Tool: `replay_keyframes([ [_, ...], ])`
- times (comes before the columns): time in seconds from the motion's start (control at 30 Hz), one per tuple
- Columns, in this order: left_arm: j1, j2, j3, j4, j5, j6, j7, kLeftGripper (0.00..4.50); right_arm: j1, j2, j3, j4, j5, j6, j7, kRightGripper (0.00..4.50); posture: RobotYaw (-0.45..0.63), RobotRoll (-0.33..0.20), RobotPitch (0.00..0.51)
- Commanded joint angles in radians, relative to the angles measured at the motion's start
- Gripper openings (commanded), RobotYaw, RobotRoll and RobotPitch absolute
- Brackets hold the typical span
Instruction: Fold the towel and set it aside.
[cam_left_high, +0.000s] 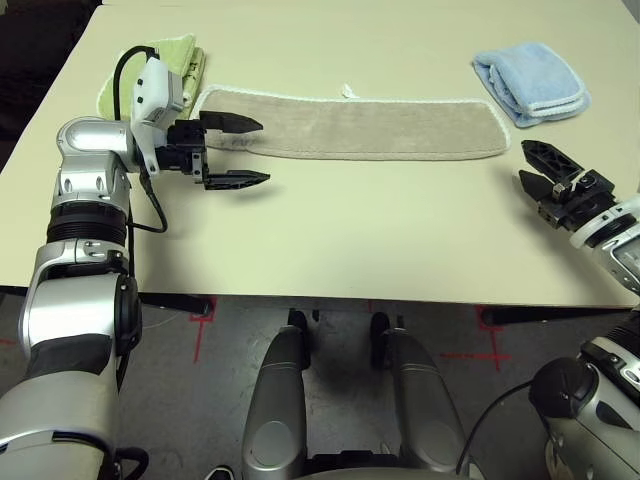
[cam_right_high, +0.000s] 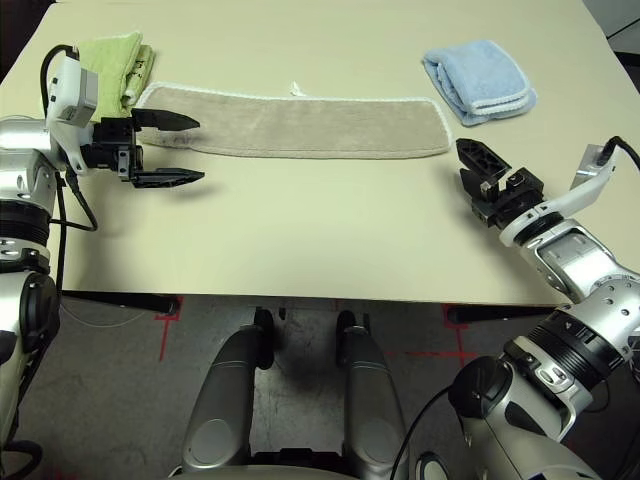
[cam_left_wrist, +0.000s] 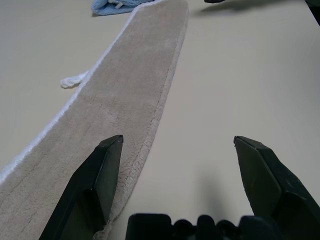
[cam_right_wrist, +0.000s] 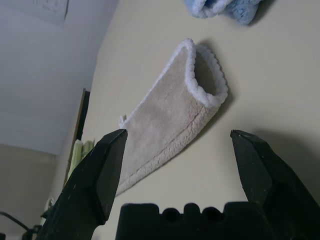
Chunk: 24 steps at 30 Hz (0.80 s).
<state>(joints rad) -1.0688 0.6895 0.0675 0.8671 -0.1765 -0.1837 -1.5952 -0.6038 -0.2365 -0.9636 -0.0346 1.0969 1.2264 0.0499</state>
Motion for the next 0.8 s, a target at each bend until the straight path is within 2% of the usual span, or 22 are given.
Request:
replay_keyframes([
  [0.03, 0.018, 0.012, -0.009, -0.021, -0.011, 0.005, -0.011, 4.48, 0.021, 0.004, 0.036, 0.026, 0.027, -0.061, -0.018, 4.5, 0.01, 0.0, 0.333],
  [0.33, 0.019, 0.017, -0.008, -0.013, -0.009, -0.004, -0.012, 4.48, -0.013, -0.002, 0.174, 0.134, -0.021, -0.243, -0.027, 4.5, 0.03, 0.0, 0.331],
  [0.8, 0.022, 0.034, -0.007, -0.007, -0.009, -0.009, -0.015, 4.48, 0.008, -0.006, 0.231, 0.165, -0.026, -0.41, -0.098, 4.5, 0.03, 0.0, 0.324],
])
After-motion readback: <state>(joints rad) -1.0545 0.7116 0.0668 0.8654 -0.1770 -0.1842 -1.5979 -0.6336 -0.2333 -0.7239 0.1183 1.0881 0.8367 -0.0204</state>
